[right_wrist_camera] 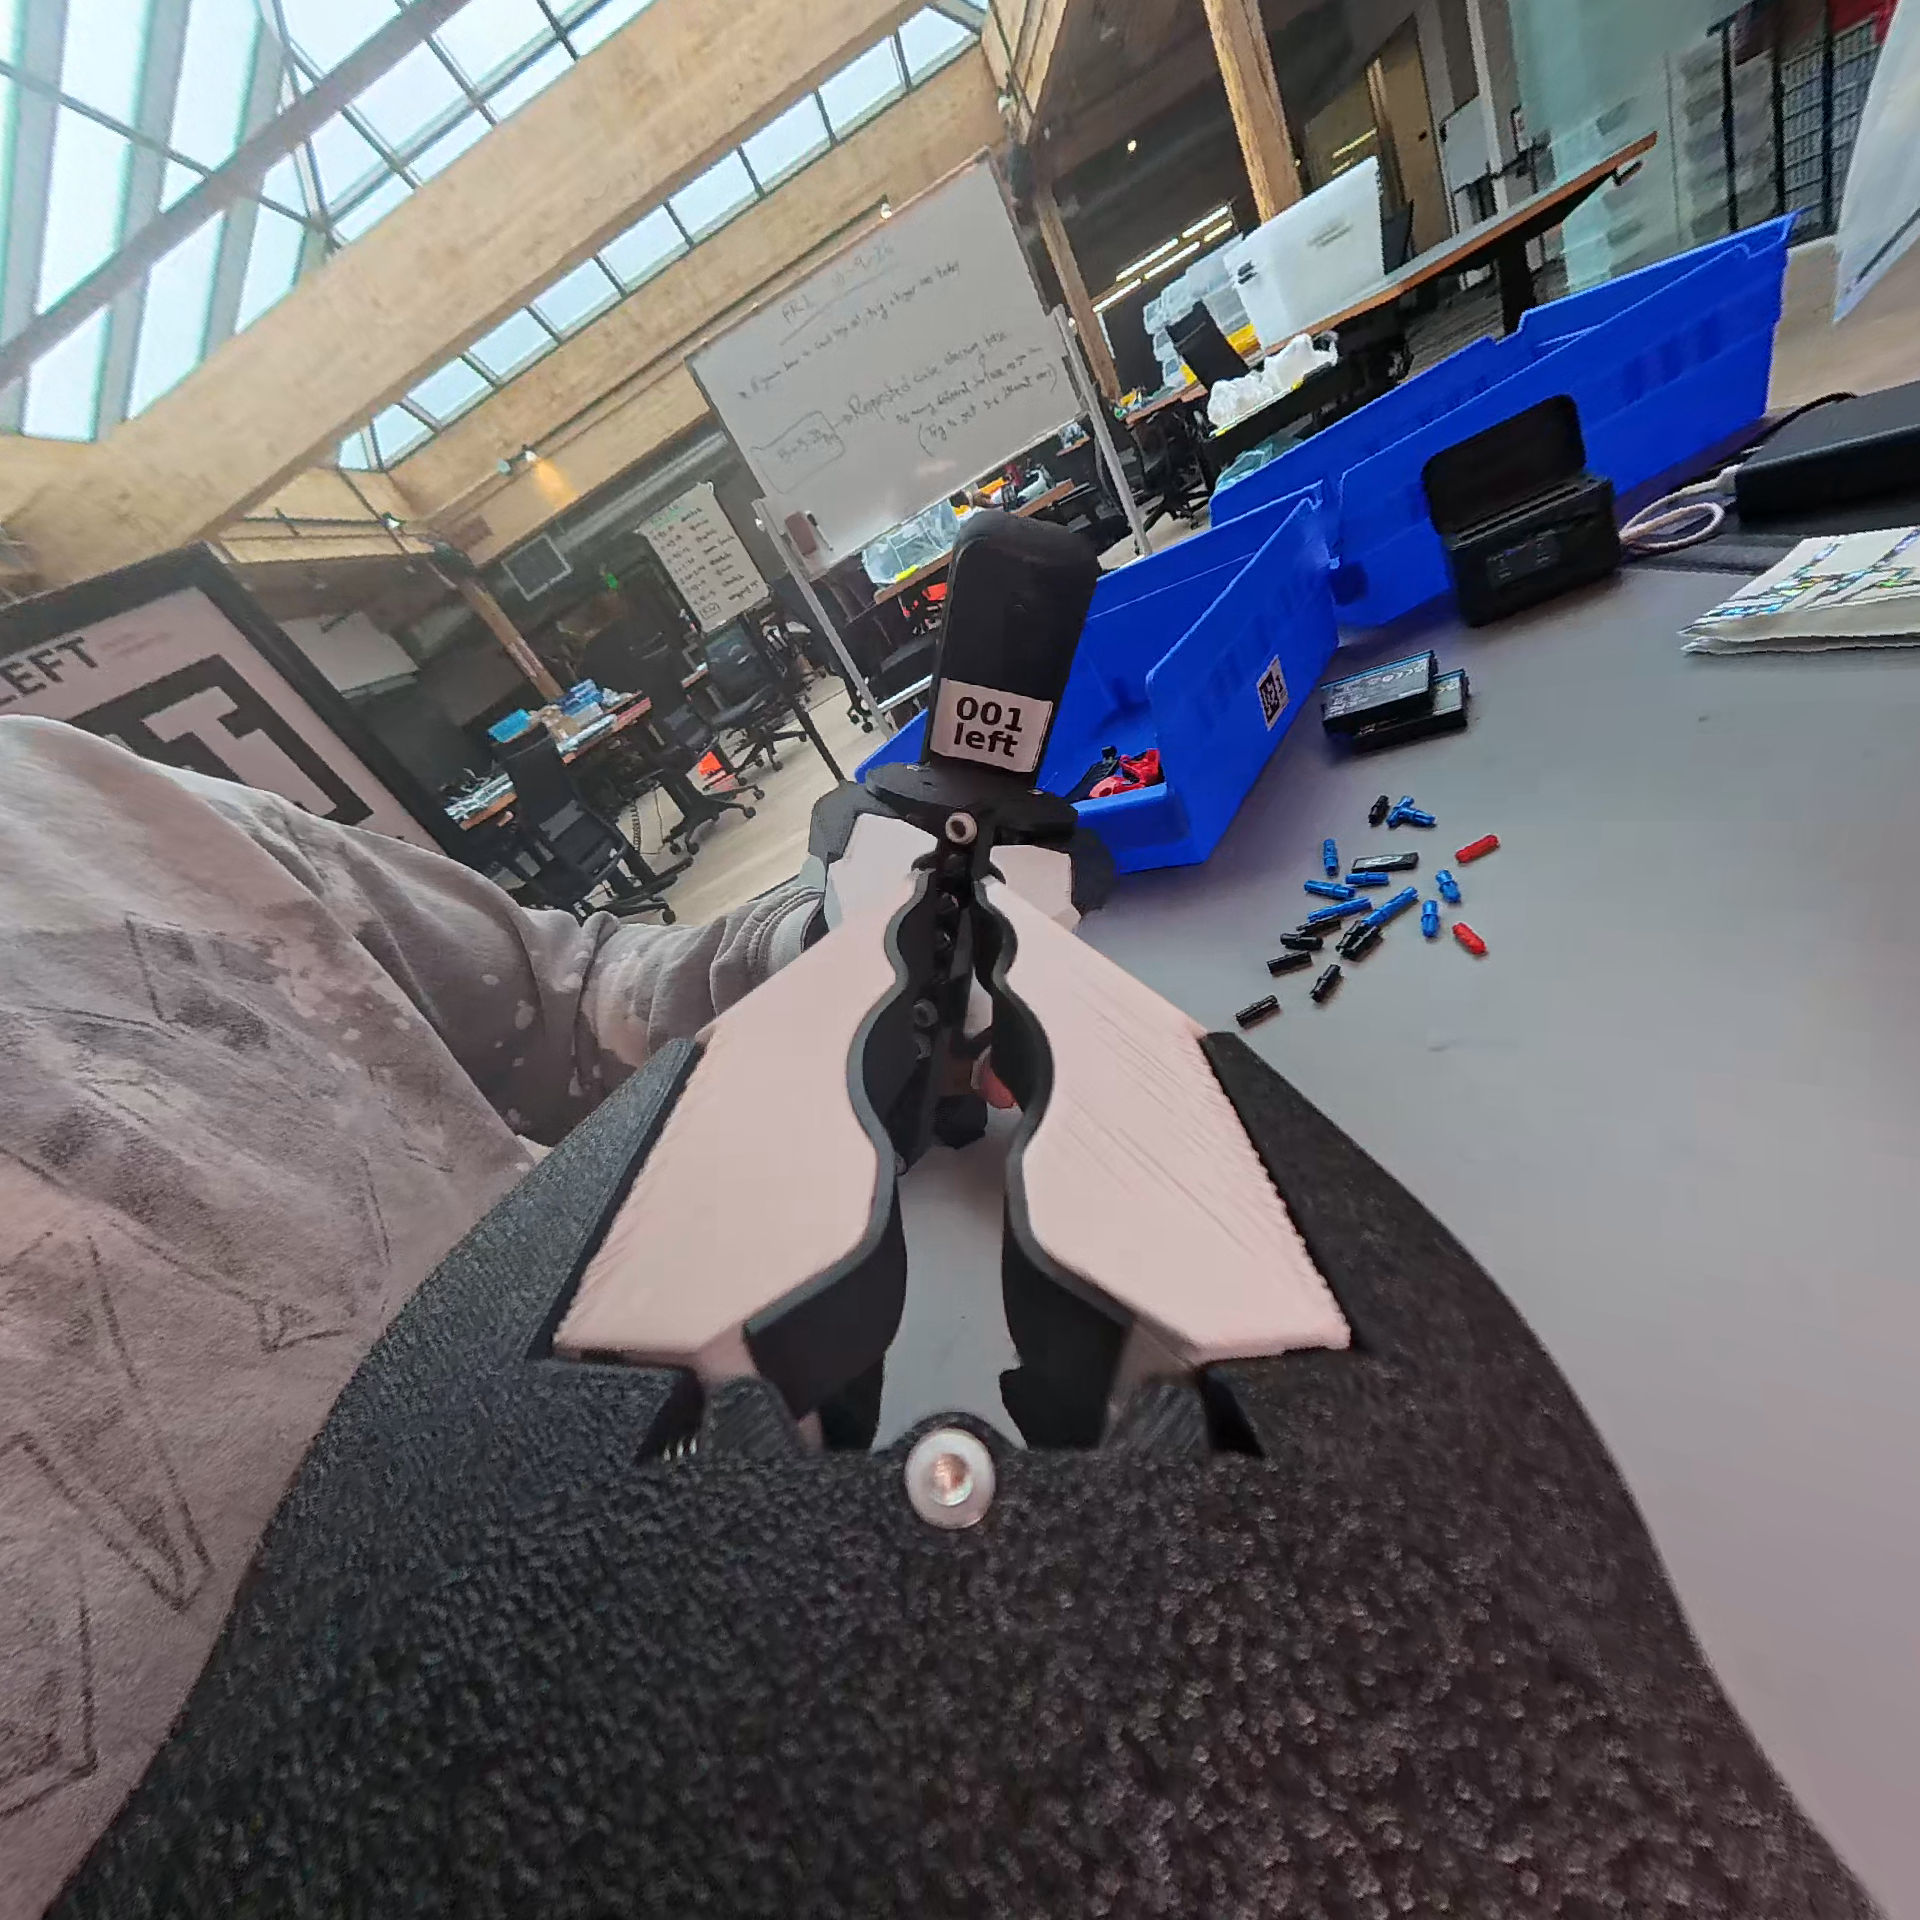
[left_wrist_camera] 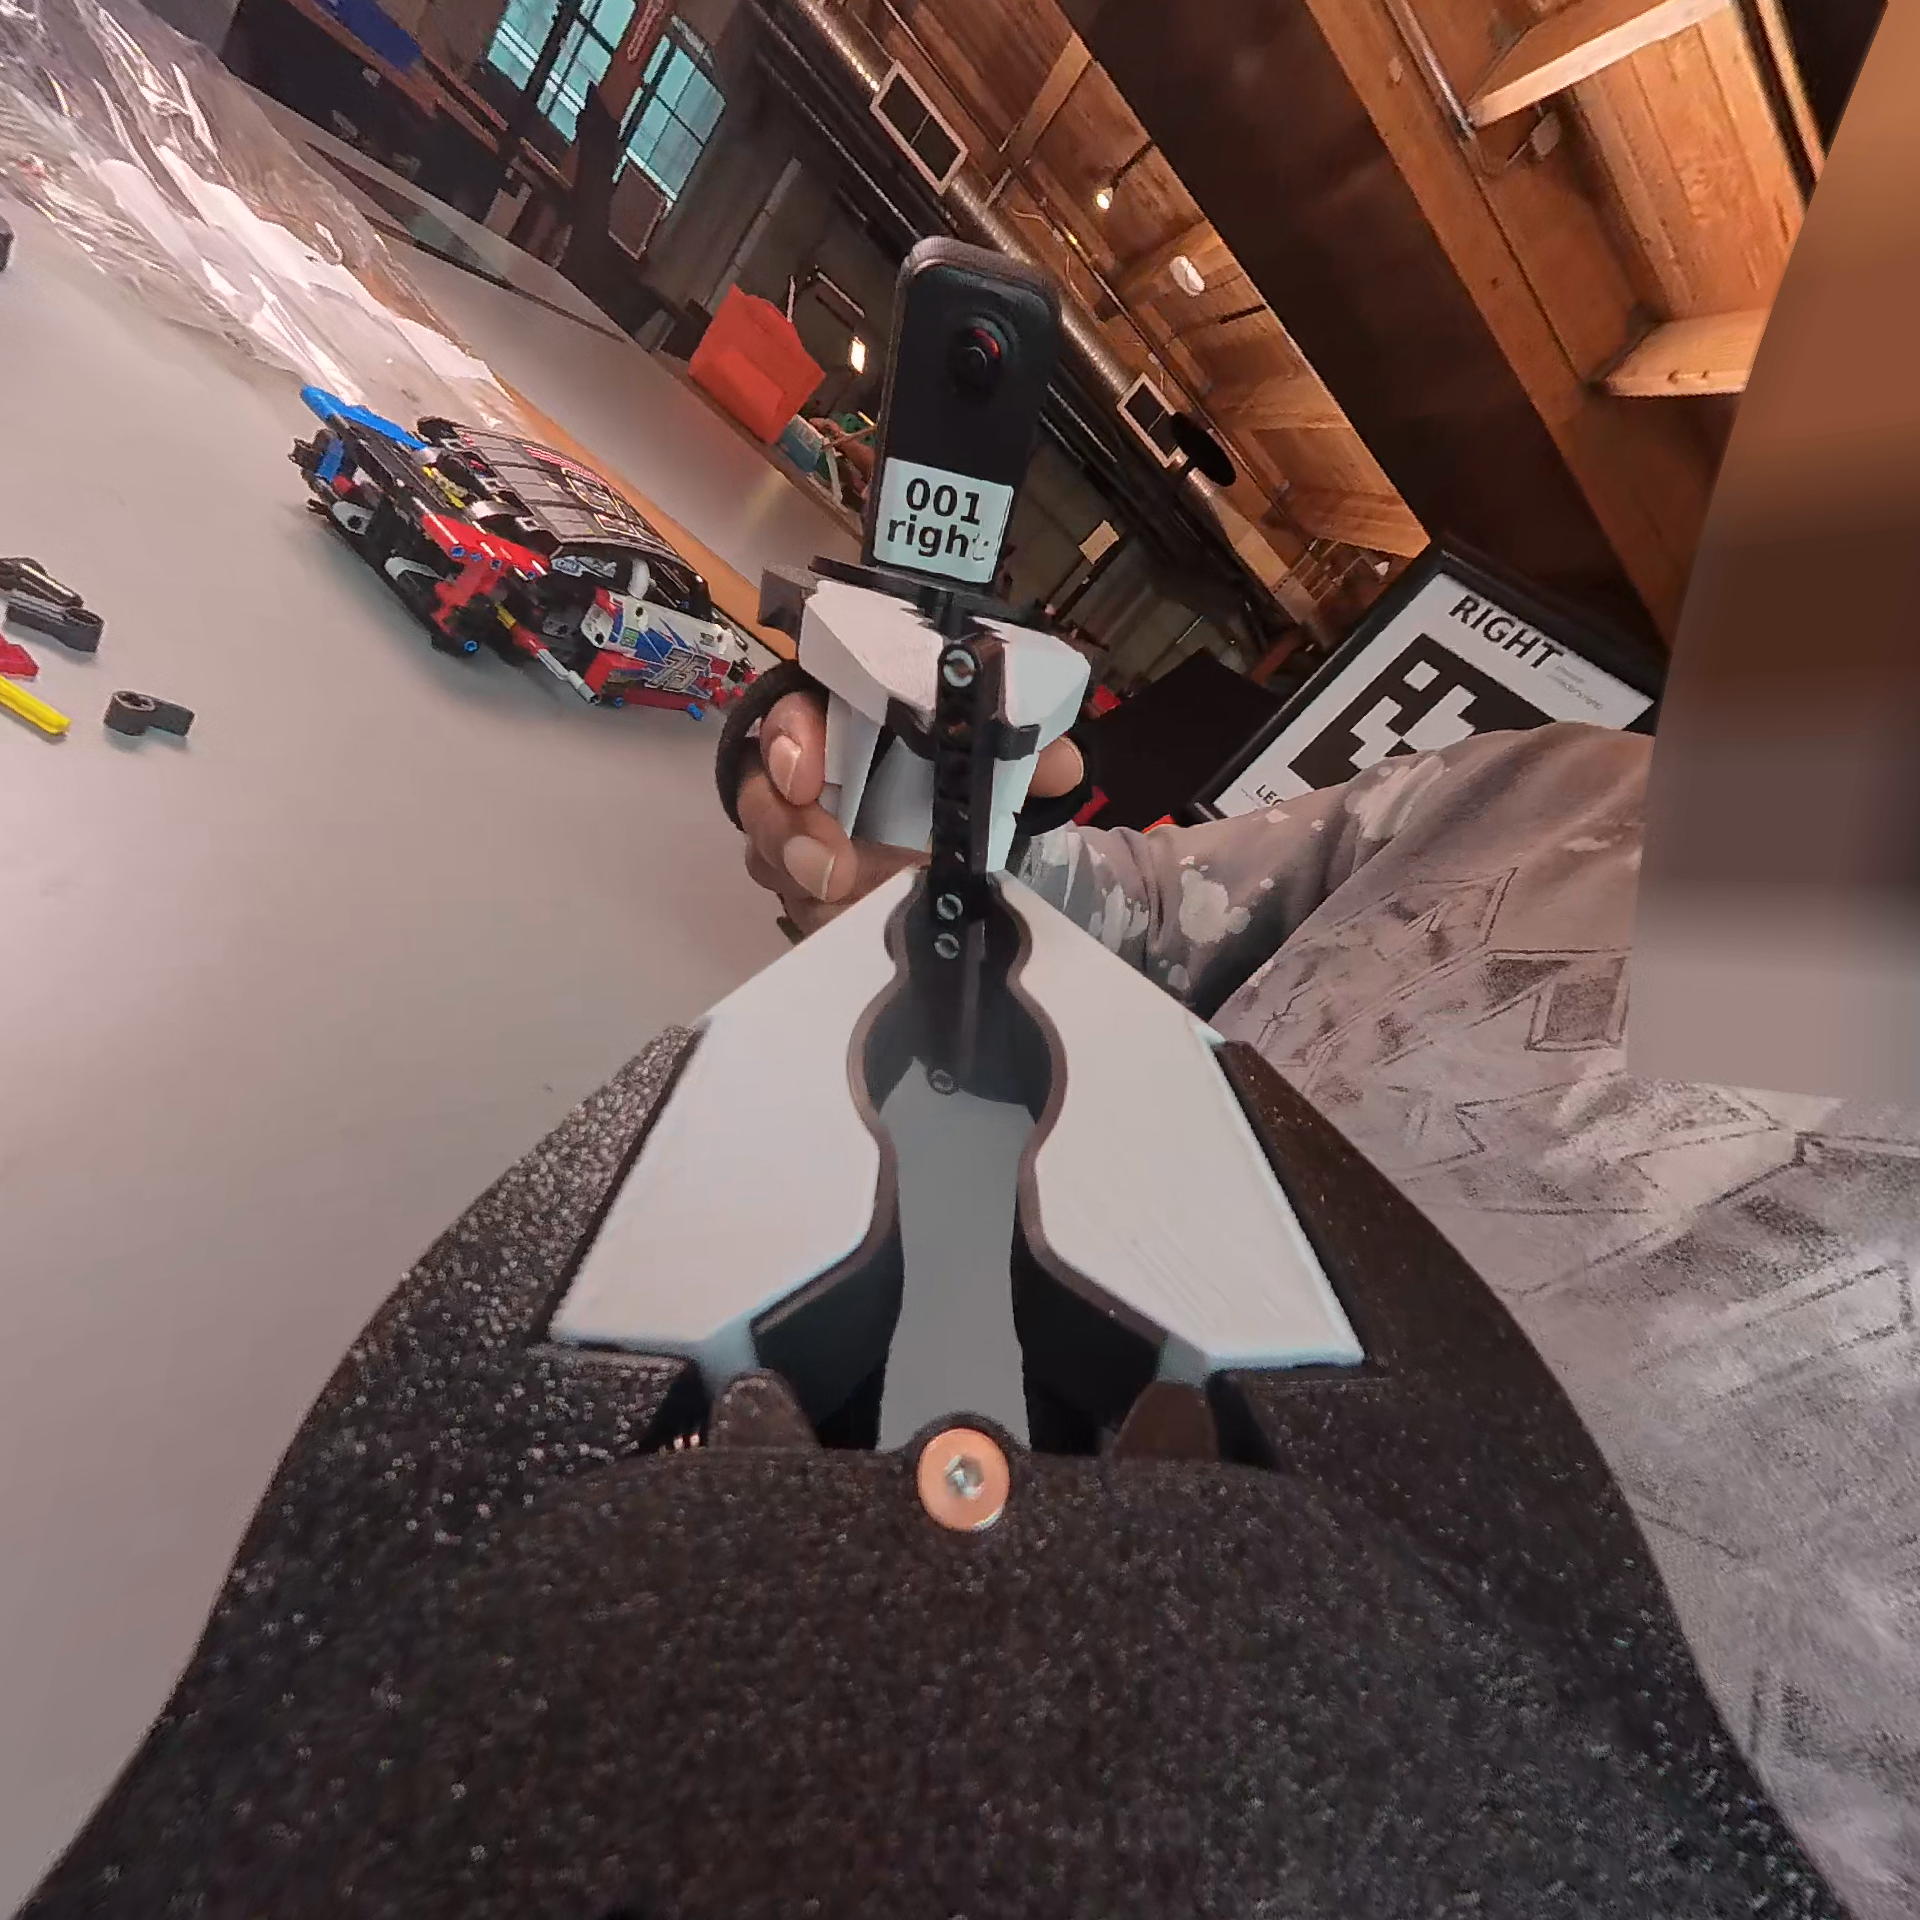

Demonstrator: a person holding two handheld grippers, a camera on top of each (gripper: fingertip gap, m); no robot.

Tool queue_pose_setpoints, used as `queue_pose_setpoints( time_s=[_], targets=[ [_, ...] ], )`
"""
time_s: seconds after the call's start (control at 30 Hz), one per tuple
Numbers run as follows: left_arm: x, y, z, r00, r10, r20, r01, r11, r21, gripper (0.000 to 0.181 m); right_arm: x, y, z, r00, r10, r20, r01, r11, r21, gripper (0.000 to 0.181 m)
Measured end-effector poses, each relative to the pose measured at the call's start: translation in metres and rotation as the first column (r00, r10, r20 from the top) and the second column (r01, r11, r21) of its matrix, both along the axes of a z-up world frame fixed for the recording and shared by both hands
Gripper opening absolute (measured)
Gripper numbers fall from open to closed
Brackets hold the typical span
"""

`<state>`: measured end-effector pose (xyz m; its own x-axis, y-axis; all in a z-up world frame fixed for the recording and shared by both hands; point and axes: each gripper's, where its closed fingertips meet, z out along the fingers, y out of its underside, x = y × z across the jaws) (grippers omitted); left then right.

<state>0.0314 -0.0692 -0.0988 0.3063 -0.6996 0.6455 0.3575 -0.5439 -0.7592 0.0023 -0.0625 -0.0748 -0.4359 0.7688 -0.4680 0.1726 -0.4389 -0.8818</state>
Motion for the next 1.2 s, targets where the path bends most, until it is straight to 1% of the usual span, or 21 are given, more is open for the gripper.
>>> queue_pose_setpoints(
  time_s=[0.07,0.13,0.17,0.2,0.23,0.27,0.33,0.37,0.4,0.43,0.47,0.53,0.57,0.7,0.77,0.87,0.97,1.0,1.03,1.1,1.2],
  targets=[
    [-0.004,0.001,0.002,0.997,0.034,-0.071,-0.032,0.999,0.036,0.006,0.001,0.004,0.004,0.999,-0.025,-0.034,0.026,0.999,0.041,0.006],
    [-0.022,0.006,0.006,0.969,0.142,-0.203,-0.125,0.988,0.095,0.006,0.003,0.017,0.009,0.992,-0.104,-0.072,0.113,0.986,0.125,0.013],
    [-0.037,0.010,0.007,0.927,0.222,-0.303,-0.190,0.973,0.132,0.006,0.005,0.024,0.012,0.986,-0.140,-0.085,0.154,0.972,0.180,0.019],
    [-0.057,0.014,0.008,0.855,0.313,-0.414,-0.264,0.949,0.172,0.006,0.007,0.032,0.014,0.978,-0.182,-0.097,0.201,0.951,0.236,0.021],
    [-0.082,0.017,0.010,0.753,0.406,-0.518,-0.344,0.914,0.217,0.006,0.009,0.040,0.015,0.969,-0.222,-0.110,0.245,0.926,0.288,0.022],
    [-0.110,0.018,0.012,0.621,0.482,-0.619,-0.413,0.872,0.264,0.006,0.012,0.047,0.016,0.960,-0.253,-0.123,0.280,0.903,0.327,0.022],
    [-0.177,0.007,0.010,0.293,0.530,-0.795,-0.522,0.786,0.332,0.006,0.017,0.054,0.015,0.952,-0.282,-0.121,0.307,0.874,0.376,0.022],
    [-0.209,-0.004,0.008,0.144,0.502,-0.853,-0.562,0.751,0.347,0.007,0.019,0.056,0.013,0.951,-0.288,-0.115,0.309,0.867,0.391,0.022],
    [-0.237,-0.019,0.002,0.045,0.437,-0.899,-0.611,0.724,0.321,0.007,0.022,0.056,0.011,0.951,-0.290,-0.110,0.309,0.862,0.401,0.022],
    [-0.261,-0.036,-0.008,-0.002,0.354,-0.935,-0.664,0.699,0.266,0.007,0.025,0.056,0.009,0.951,-0.291,-0.102,0.306,0.859,0.411,0.022],
    [-0.279,-0.050,-0.015,-0.017,0.299,-0.954,-0.708,0.670,0.222,0.007,0.029,0.056,0.005,0.952,-0.291,-0.091,0.301,0.855,0.422,0.022],
    [-0.303,-0.072,-0.032,0.014,0.218,-0.976,-0.770,0.625,0.129,0.007,0.035,0.055,-0.002,0.954,-0.292,-0.070,0.292,0.845,0.448,0.022],
    [-0.311,-0.084,-0.044,0.036,0.159,-0.987,-0.792,0.606,0.069,0.007,0.039,0.056,-0.006,0.953,-0.297,-0.060,0.290,0.839,0.460,0.022],
    [-0.331,-0.114,-0.078,0.053,-0.018,-0.998,-0.832,0.552,-0.055,0.012,0.057,0.065,-0.015,0.935,-0.353,-0.029,0.317,0.798,0.513,0.022],
    [-0.339,-0.120,-0.083,0.016,-0.047,-0.999,-0.849,0.528,-0.038,0.016,0.068,0.074,-0.016,0.919,-0.394,-0.026,0.348,0.776,0.526,0.022],
    [-0.346,-0.114,-0.073,-0.053,0.020,-0.998,-0.856,0.515,0.055,0.034,0.093,0.095,-0.016,0.873,-0.487,-0.029,0.418,0.717,0.557,0.023],
    [-0.333,-0.085,-0.042,-0.097,0.232,-0.968,-0.797,0.564,0.215,0.044,0.127,0.122,-0.020,0.807,-0.590,-0.024,0.479,0.630,0.611,0.026],
    [-0.321,-0.073,-0.029,-0.085,0.317,-0.945,-0.762,0.590,0.267,0.045,0.140,0.132,-0.022,0.780,-0.625,-0.015,0.488,0.593,0.640,0.030],
    [-0.304,-0.061,-0.015,-0.049,0.405,-0.913,-0.723,0.616,0.313,0.047,0.154,0.142,-0.024,0.751,-0.660,-0.007,0.491,0.550,0.675,0.034],
    [-0.262,-0.039,0.011,0.076,0.550,-0.832,-0.640,0.666,0.382,0.048,0.183,0.162,-0.024,0.689,-0.725,0.004,0.483,0.464,0.743,0.042],
    [-0.198,-0.018,0.032,0.288,0.615,-0.735,-0.524,0.743,0.416,0.048,0.218,0.188,-0.023,0.626,-0.778,0.053,0.433,0.403,0.806,0.055]
  ],
)
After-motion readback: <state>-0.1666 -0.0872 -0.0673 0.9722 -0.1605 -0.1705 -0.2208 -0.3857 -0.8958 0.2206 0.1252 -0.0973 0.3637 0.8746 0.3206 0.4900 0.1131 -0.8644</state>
